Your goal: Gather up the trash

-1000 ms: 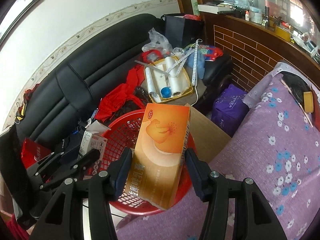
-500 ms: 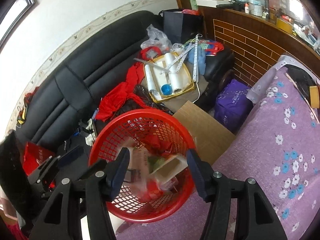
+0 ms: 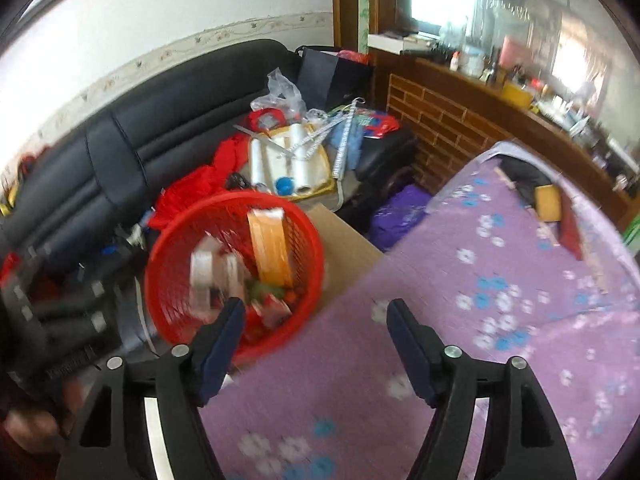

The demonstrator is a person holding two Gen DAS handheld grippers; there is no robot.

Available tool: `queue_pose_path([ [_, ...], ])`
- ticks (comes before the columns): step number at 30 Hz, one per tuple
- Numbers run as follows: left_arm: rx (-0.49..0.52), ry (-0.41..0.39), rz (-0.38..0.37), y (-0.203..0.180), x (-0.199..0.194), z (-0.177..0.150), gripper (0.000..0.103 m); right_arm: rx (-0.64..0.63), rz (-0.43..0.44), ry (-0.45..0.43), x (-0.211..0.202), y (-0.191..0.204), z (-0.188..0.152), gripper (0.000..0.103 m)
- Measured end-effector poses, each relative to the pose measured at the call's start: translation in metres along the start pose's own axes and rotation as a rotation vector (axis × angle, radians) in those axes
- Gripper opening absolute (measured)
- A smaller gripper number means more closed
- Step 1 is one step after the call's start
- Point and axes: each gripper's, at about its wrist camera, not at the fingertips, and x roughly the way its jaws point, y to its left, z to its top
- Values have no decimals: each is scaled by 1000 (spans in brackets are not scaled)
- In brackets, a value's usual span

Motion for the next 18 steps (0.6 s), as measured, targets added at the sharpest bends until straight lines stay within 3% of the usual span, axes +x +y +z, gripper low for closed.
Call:
queue_pose_path([
  [4, 32, -14, 49, -13, -36, -14, 98, -52, -62, -6, -27, 1, -34, 83],
  [10, 24, 28, 56, -33, -75, -41, 99, -64, -91, -20, -69, -20, -74, 87],
  [18, -17, 27, 199, -44, -116, -57, 99, -25, -86, -3, -112, -47, -128, 88],
])
